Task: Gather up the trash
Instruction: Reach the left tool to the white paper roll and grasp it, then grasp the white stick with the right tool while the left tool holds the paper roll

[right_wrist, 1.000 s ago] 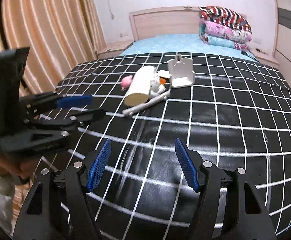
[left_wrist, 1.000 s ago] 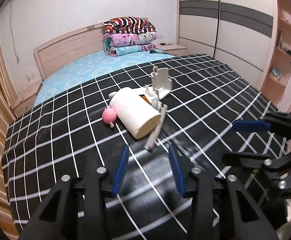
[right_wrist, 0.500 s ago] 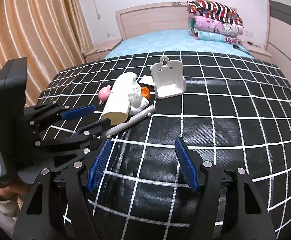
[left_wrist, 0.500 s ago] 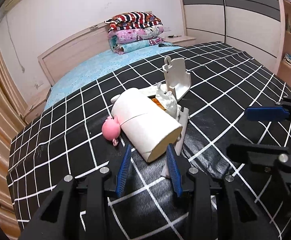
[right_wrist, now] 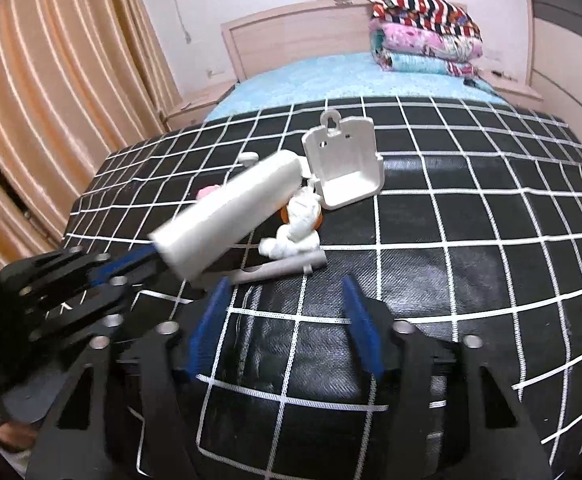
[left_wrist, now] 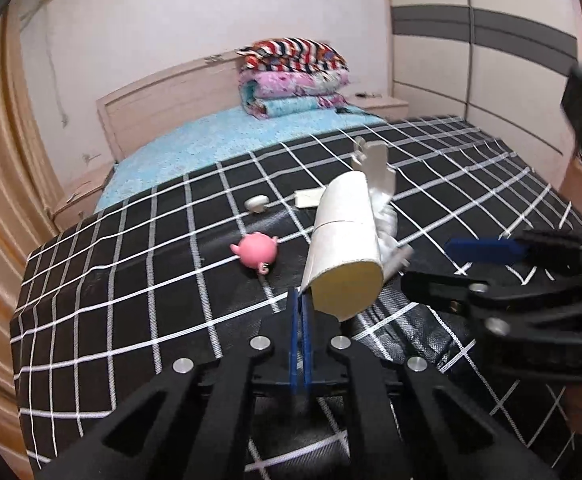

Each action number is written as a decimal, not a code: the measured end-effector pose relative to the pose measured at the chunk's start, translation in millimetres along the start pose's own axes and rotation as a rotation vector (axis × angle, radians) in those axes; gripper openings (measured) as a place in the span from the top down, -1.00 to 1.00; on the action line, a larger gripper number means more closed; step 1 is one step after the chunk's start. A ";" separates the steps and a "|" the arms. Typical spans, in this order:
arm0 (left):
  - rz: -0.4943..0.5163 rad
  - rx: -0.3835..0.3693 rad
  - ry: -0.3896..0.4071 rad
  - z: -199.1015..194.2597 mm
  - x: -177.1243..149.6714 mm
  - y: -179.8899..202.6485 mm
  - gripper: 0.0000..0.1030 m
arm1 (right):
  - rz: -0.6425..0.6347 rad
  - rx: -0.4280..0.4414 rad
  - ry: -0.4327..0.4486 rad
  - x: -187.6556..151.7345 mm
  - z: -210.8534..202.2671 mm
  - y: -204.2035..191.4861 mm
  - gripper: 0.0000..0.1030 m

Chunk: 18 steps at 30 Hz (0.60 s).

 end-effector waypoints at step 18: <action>-0.114 -0.014 0.070 -46.0 -23.5 -26.9 0.98 | 0.155 -0.070 -0.014 13.4 27.5 -7.5 0.04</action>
Point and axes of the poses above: each gripper's, at about its wrist camera, not at the fingertips, and z roughly the way its jaws point, y to its right, x to its top, the point moved 6 cm from there along z, roughly the way its jaws point, and after that the axes turned 6 degrees about -y, right-handed, at the moved point
